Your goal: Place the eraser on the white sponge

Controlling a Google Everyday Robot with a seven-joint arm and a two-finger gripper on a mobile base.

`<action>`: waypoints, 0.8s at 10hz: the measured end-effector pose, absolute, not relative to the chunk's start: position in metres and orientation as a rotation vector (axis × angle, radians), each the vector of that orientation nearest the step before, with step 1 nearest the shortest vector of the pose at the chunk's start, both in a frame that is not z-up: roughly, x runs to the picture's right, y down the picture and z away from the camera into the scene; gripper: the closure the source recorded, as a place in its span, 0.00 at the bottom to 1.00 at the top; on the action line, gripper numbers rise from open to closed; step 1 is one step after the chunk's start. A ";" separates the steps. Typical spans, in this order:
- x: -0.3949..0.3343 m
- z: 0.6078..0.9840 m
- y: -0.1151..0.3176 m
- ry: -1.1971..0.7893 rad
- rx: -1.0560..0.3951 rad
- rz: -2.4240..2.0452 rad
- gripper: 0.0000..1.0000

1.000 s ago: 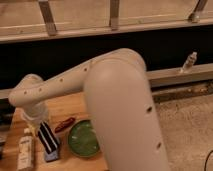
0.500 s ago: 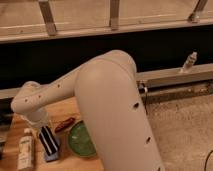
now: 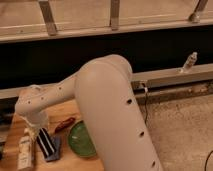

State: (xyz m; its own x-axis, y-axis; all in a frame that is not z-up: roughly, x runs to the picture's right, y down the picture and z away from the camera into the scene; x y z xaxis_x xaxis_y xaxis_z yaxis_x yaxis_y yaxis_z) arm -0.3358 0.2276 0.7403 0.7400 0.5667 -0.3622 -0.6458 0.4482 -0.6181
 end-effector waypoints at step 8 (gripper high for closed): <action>-0.311 0.758 0.246 0.213 -0.825 0.833 0.36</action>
